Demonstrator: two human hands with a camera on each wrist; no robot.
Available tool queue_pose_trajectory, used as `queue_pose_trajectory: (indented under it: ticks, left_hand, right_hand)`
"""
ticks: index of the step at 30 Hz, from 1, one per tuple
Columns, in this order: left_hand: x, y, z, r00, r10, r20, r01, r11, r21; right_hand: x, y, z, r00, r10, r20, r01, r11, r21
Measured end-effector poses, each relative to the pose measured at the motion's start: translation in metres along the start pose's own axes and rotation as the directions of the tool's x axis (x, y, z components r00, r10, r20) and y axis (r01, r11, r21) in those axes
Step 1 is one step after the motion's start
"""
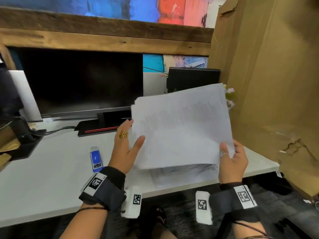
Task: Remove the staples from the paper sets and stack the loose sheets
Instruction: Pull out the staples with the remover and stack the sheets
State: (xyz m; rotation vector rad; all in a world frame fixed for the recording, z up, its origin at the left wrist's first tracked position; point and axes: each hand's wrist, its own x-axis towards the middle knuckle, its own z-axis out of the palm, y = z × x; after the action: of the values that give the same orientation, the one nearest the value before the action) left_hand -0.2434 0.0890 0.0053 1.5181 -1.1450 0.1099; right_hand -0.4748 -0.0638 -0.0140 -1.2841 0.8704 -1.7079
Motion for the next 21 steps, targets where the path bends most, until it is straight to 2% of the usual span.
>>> queue_pose_trajectory:
  ticks: [2,4,6,7,9,11,12,13,15,17,18,19,21]
  left_hand:
    - [-0.001,0.005,-0.018,0.998,0.04,-0.055,-0.037,0.998,0.06]
    - [-0.005,0.004,-0.033,0.999,0.017,-0.028,-0.008,0.96,0.279]
    - [-0.012,-0.005,-0.045,0.992,-0.096,0.086,0.041,0.867,0.498]
    - [-0.018,-0.012,-0.049,0.972,-0.181,0.148,0.076,0.842,0.534]
    - [-0.032,-0.024,-0.056,0.921,-0.334,0.2,0.203,0.85,0.487]
    - [-0.045,-0.034,-0.065,0.893,-0.426,0.141,0.311,0.813,0.492]
    - [-0.05,-0.038,-0.071,0.888,-0.449,0.102,0.326,0.77,0.549]
    - [-0.052,-0.042,-0.078,0.885,-0.458,0.08,0.321,0.728,0.606]
    - [-0.056,-0.049,-0.092,0.88,-0.468,0.078,0.293,0.665,0.687]
    - [-0.056,-0.055,-0.101,0.877,-0.471,0.096,0.273,0.653,0.706]
    - [-0.056,-0.058,-0.104,0.877,-0.469,0.105,0.277,0.672,0.687]
    - [-0.056,-0.059,-0.107,0.876,-0.47,0.11,0.288,0.691,0.663]
    - [-0.054,-0.059,-0.11,0.869,-0.482,0.116,0.304,0.702,0.644]
  right_hand:
    - [-0.008,0.009,0.005,0.987,0.055,0.149,-0.052,0.998,-0.023]
    - [-0.022,0.016,0.009,0.941,0.13,0.311,-0.117,0.991,-0.062]
    - [-0.041,0.023,0.016,0.864,0.169,0.475,-0.133,0.985,-0.109]
    - [-0.051,0.026,0.02,0.823,0.179,0.539,-0.115,0.982,-0.151]
    - [-0.07,0.033,0.029,0.741,0.22,0.634,-0.071,0.965,-0.253]
    - [-0.08,0.037,0.042,0.64,0.27,0.72,0.013,0.932,-0.362]
    - [-0.082,0.036,0.05,0.585,0.271,0.764,0.126,0.901,-0.416]
    - [-0.082,0.033,0.059,0.555,0.249,0.794,0.275,0.846,-0.458]
    - [-0.078,0.022,0.085,0.584,0.163,0.796,0.448,0.752,-0.483]
    - [-0.071,0.008,0.119,0.641,0.055,0.766,0.502,0.724,-0.473]
    - [-0.066,0.005,0.138,0.648,0.043,0.76,0.508,0.719,-0.474]
    - [-0.061,0.004,0.158,0.633,0.092,0.768,0.512,0.695,-0.506]
    - [-0.055,0.013,0.193,0.535,0.312,0.785,0.539,0.59,-0.601]
